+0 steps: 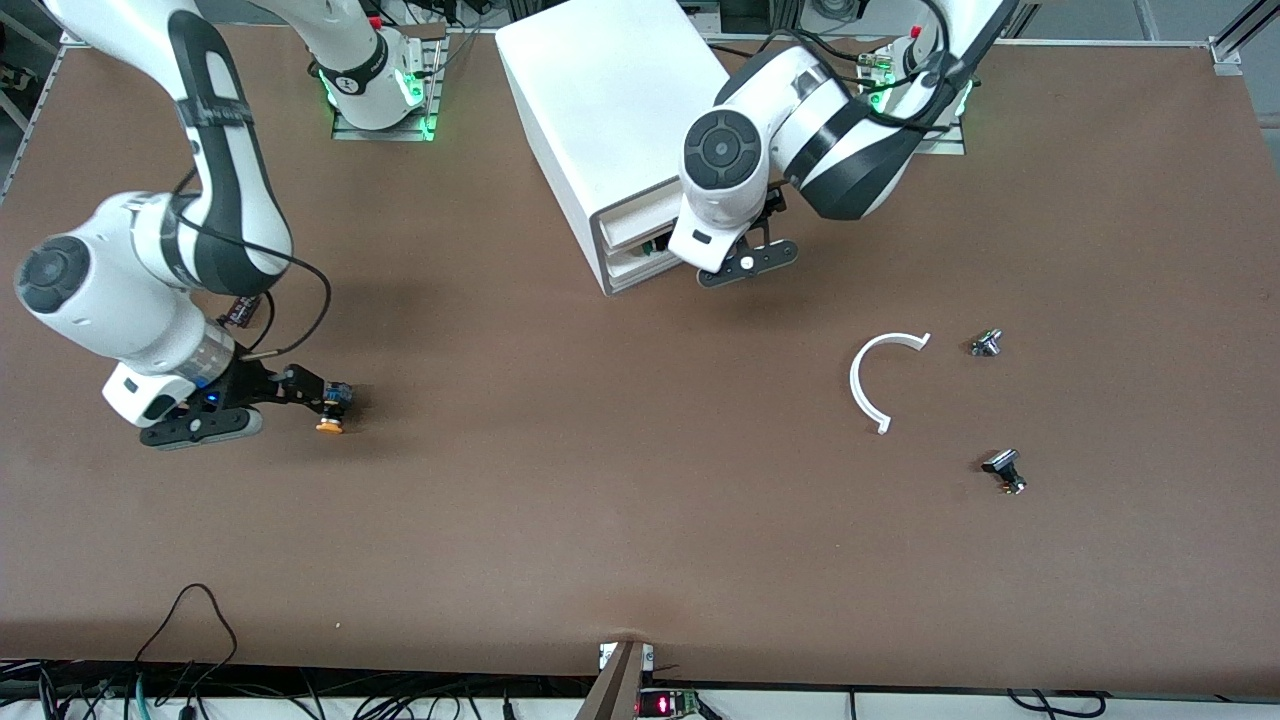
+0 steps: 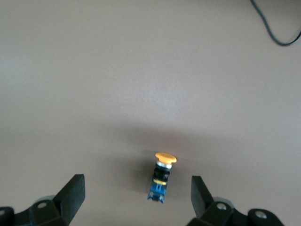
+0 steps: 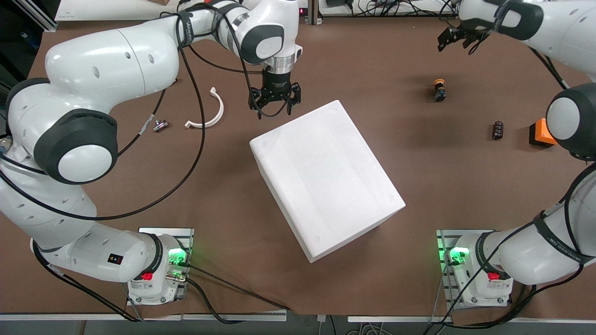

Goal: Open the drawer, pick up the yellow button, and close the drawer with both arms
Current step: 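Raise the right gripper away from the placed button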

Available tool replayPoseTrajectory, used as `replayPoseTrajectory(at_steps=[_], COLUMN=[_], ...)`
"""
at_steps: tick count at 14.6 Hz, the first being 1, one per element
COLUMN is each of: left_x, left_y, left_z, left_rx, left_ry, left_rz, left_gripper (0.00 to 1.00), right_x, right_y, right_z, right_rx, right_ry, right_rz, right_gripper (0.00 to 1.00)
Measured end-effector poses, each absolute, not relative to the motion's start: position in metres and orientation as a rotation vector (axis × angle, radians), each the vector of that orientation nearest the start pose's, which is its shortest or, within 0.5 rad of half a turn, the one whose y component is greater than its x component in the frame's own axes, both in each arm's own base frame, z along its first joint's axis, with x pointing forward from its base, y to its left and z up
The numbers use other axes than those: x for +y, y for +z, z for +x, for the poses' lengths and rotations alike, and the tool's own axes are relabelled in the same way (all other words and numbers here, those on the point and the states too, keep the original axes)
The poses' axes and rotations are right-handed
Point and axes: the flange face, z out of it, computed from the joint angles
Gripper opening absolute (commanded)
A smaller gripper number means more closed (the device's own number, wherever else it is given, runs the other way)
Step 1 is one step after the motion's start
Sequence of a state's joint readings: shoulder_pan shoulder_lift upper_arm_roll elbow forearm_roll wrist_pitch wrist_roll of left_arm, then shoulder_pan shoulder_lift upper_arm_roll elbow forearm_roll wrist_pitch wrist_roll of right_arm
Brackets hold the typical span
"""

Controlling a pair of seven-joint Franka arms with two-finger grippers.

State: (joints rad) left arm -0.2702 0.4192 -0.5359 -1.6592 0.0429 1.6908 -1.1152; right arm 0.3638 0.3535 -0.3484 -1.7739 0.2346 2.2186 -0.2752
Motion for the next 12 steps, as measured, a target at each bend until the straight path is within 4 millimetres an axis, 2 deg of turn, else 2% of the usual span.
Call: replayPoseTrajectory(at_steps=[2,5,9,12], left_x=[-0.432,-0.442,-0.445,-0.434], left_y=[0.364,0.362,0.363,0.366], left_z=[0.443,0.430,0.426,0.435], left_rx=[-0.427,-0.443,-0.434,-0.458], left_ry=[0.531,0.645,0.663,0.669], left_rz=[-2.892,-2.892,-2.890,-2.872], left_gripper=[1.00,1.00,1.00,1.00], right_x=[0.037,0.044,0.036,0.029], right_y=[0.421,0.477,0.527,0.567], right_z=[0.654,0.652,0.646,0.633], right_rx=[-0.289,-0.270,-0.093,0.015], right_ry=[-0.120,-0.028,0.061,0.054], right_rz=[-3.068,-3.075,-3.068,-3.072], right_gripper=[1.00,1.00,1.00,1.00])
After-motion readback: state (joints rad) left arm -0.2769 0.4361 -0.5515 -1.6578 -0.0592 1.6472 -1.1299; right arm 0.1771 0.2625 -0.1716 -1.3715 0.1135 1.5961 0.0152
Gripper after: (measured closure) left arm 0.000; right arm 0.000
